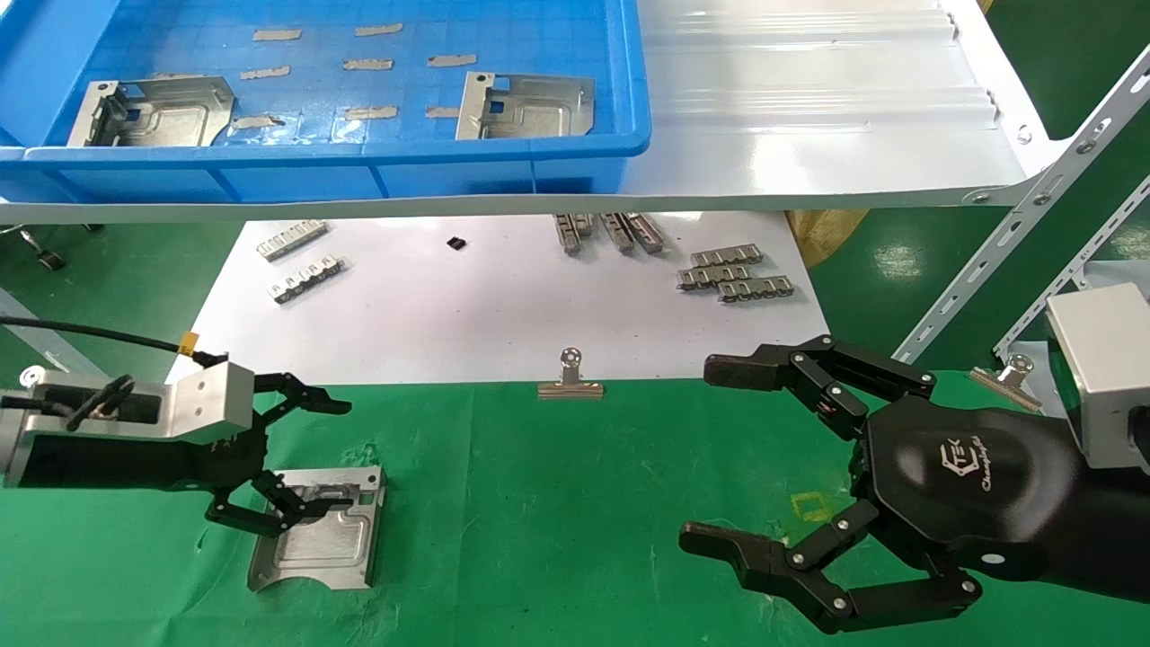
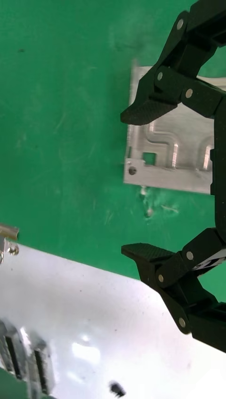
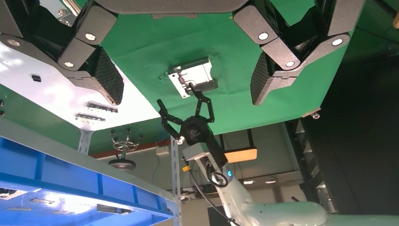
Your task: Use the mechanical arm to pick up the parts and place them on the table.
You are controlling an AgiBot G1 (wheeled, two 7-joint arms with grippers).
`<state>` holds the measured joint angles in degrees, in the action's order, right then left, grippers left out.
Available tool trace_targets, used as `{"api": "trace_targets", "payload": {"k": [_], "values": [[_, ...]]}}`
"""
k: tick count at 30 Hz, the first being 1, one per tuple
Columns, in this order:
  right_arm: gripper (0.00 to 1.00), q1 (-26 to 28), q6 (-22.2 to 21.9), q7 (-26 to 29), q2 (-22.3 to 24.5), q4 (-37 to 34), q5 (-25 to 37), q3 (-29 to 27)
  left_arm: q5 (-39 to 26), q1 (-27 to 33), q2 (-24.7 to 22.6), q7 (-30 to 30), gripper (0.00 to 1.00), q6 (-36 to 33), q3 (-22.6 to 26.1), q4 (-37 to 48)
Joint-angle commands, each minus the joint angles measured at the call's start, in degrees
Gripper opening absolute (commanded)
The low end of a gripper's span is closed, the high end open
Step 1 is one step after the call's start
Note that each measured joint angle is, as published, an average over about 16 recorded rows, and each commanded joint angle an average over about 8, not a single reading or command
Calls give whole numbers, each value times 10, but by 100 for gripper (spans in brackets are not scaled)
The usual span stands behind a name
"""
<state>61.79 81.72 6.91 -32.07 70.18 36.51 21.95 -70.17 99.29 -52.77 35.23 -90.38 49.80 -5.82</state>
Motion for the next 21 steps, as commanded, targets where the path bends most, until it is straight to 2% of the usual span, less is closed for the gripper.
{"api": "trace_targets", "payload": {"k": [1, 21], "values": [[100, 0, 0, 0, 0, 0, 0, 0, 4, -5, 3, -6, 100, 1, -5, -10], [100, 0, 0, 0, 0, 0, 0, 0, 103, -138, 65, -168, 100, 17, -123, -248]]}}
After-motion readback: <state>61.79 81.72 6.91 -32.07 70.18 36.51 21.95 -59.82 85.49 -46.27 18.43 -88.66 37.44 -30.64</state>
